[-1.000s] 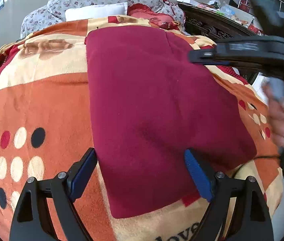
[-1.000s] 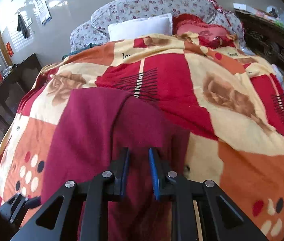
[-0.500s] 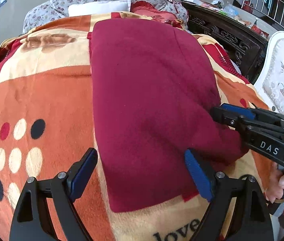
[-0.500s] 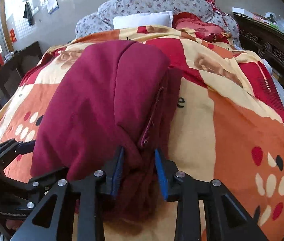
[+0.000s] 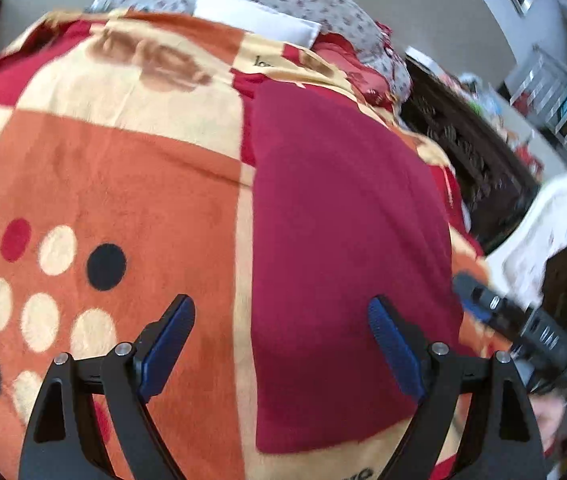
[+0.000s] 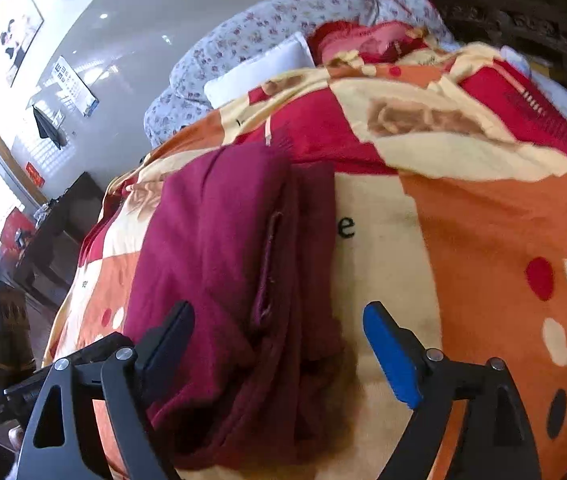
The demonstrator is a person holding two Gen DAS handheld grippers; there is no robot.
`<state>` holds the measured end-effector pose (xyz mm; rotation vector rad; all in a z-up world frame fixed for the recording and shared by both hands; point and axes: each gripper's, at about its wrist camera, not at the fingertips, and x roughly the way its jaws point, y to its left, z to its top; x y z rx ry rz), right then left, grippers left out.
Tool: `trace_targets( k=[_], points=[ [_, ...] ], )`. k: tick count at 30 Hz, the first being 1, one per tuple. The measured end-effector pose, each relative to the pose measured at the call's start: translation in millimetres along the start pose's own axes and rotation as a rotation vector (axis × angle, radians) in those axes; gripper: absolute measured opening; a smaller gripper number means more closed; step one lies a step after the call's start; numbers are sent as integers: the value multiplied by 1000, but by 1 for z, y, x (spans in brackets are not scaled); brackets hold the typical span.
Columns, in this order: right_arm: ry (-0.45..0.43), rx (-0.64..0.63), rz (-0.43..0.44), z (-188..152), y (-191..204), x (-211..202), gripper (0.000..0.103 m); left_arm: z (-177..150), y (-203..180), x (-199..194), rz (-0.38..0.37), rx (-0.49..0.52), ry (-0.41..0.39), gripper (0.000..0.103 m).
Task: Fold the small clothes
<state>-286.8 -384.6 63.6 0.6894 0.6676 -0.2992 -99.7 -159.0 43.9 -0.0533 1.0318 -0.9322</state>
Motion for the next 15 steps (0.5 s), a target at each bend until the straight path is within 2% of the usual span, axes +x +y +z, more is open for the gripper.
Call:
trace_targets(
  k=[3, 7, 10, 12, 13, 14, 15],
  points=[
    [31, 38, 42, 4, -7, 15, 91, 9, 8, 16, -27, -40, 25, 90],
    [58, 57, 106, 9, -11, 35, 91, 13, 8, 33, -62, -35, 48, 92],
    [108, 68, 178, 8, -10, 51, 91, 14, 11, 45, -92, -70, 63, 94],
    [110, 38, 160, 7, -5, 56, 84, 14, 11, 48, -104, -74, 63, 94],
    [110, 16, 147, 7, 0, 56, 76, 14, 7, 49, -114, -52, 64, 86],
    [107, 15, 147, 6, 1, 55, 67, 14, 5, 49, -140, -36, 70, 60],
    [104, 24, 158, 6, 1, 53, 62, 14, 1, 47, -177, -18, 85, 57]
  ],
)
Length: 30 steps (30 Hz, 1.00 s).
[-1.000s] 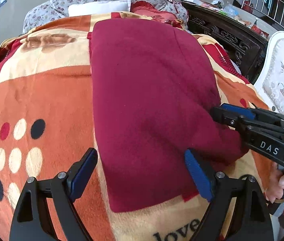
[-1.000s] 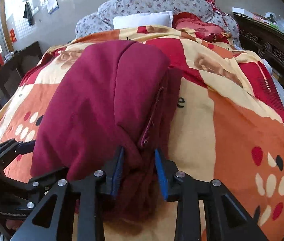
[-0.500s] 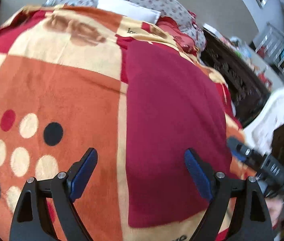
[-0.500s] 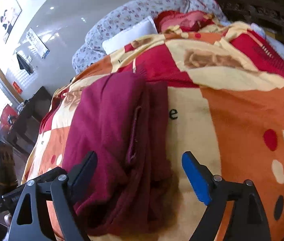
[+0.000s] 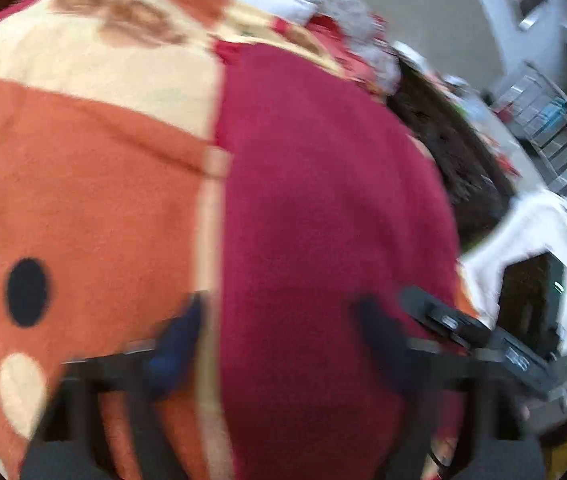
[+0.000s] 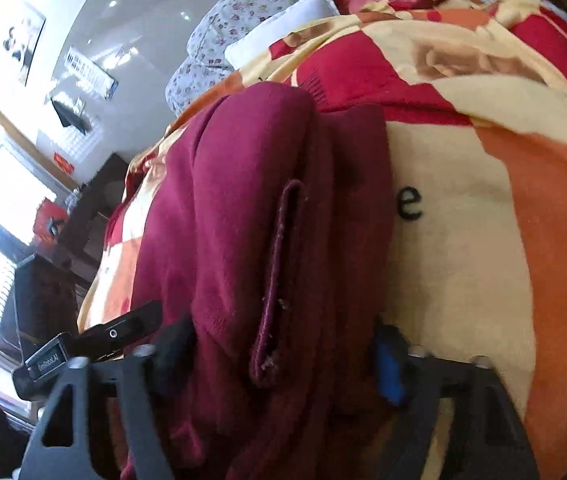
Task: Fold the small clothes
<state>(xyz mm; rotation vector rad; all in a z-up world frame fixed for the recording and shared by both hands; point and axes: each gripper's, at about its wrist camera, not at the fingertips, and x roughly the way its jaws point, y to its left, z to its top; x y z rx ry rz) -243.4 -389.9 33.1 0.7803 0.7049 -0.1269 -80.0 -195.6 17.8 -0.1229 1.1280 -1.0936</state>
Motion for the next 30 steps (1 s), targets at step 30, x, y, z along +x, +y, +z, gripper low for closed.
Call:
trace_targets(
  k=[30],
  points=[
    [130, -469, 35, -117, 192, -34, 31, -74, 22, -136, 380, 181, -72, 60]
  ],
)
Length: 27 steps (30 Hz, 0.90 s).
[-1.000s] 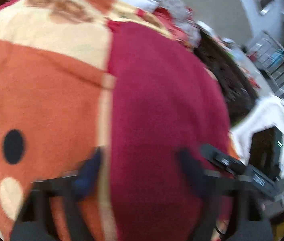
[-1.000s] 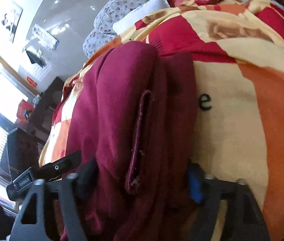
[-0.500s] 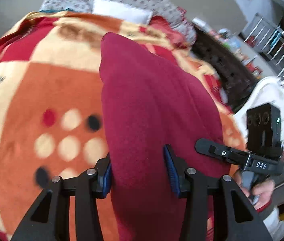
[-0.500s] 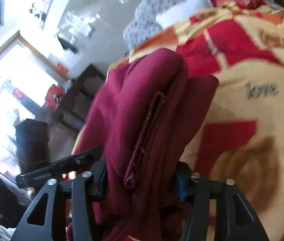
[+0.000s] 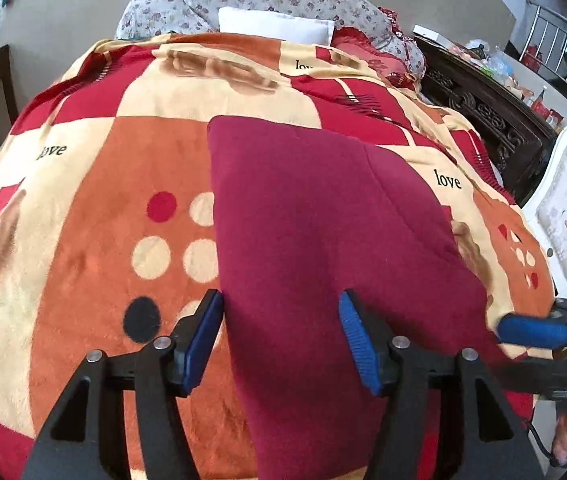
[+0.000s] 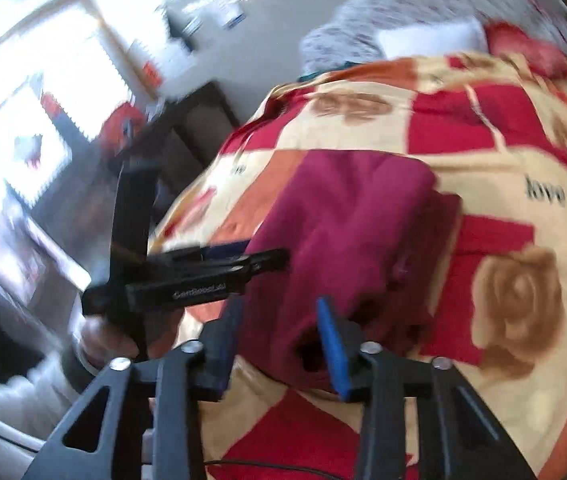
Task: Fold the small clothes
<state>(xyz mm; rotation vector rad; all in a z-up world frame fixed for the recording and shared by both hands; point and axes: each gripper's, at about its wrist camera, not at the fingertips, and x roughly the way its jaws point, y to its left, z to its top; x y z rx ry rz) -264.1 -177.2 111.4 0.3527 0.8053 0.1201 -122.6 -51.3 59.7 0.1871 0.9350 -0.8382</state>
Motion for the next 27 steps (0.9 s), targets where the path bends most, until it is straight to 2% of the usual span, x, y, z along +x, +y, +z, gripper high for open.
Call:
trace_targets(
  k=[2, 4, 6, 9, 12, 13, 16, 21, 27],
  points=[
    [51, -25, -100, -9, -4, 17, 22, -3, 2, -6, 0, 3, -8, 61],
    [101, -11, -218, -24, -23, 28, 17, -6, 1, -11, -5, 9, -19, 66],
    [98, 51, -180, -38, -39, 29, 15, -10, 0, -14, 1, 17, -28, 68],
    [65, 67, -179, -38, -38, 25, 15, -14, -10, -12, 63, 46, -47, 69],
    [17, 76, -170, -34, -23, 8, 19, -18, -15, -15, 104, 55, -74, 72],
    [2, 81, -168, -33, -19, 4, 24, -19, -17, -17, 120, 54, -84, 73],
    [-58, 87, -227, -20, -9, -3, 55, -22, -24, -20, 168, 69, -115, 74],
    [-76, 95, -266, -10, -2, 1, 55, -23, -24, -27, 200, 51, -127, 74],
    [-103, 100, -327, -14, 0, -2, 55, -24, -19, -36, 223, 6, -152, 75]
  ],
)
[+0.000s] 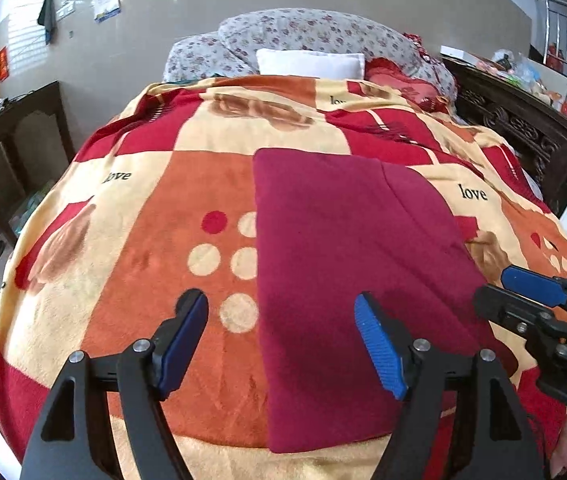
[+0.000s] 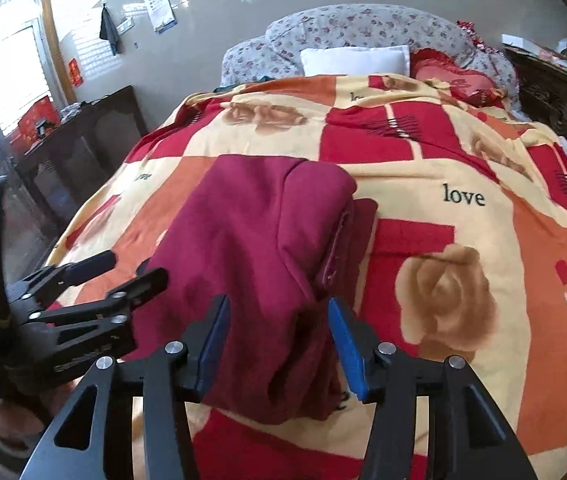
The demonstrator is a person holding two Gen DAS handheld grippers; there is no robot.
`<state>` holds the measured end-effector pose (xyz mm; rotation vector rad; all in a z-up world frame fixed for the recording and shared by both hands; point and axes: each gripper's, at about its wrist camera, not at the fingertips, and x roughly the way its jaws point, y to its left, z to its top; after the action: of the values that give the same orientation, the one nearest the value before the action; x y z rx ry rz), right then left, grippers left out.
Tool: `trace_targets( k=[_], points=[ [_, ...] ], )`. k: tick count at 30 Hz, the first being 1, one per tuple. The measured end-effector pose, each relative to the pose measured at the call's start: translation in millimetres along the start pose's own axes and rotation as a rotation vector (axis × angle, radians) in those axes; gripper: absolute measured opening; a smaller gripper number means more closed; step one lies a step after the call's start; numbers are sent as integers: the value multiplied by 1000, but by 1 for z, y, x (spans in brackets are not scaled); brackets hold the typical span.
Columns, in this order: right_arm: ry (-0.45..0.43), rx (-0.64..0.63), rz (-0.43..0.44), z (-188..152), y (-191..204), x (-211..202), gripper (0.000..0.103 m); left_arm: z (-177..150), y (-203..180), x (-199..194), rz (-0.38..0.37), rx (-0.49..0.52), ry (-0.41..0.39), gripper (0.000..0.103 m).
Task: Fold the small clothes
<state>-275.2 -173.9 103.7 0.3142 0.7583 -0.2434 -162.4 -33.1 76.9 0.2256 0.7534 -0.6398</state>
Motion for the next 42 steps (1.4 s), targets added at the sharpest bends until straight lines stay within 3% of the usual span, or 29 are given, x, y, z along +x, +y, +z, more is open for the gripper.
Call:
trace_targets(
  k=[7, 9, 11, 20, 42],
  points=[
    [13, 16, -26, -3, 0, 7, 55, -5, 0, -10, 25, -4, -14, 76],
    [-2, 18, -48, -4, 1, 1, 60, -5, -1, -12, 34, -2, -18, 78],
    [-17, 38, -67, -6, 0, -4, 72, -5, -2, -14, 28, -15, -15, 78],
    [-10, 75, -82, -15, 0, -14, 83, -7, -9, -27, 42, -10, -56, 78],
    [15, 94, -133, -14, 1, -4, 90, -10, -10, -21, 57, -18, -42, 78]
  ],
)
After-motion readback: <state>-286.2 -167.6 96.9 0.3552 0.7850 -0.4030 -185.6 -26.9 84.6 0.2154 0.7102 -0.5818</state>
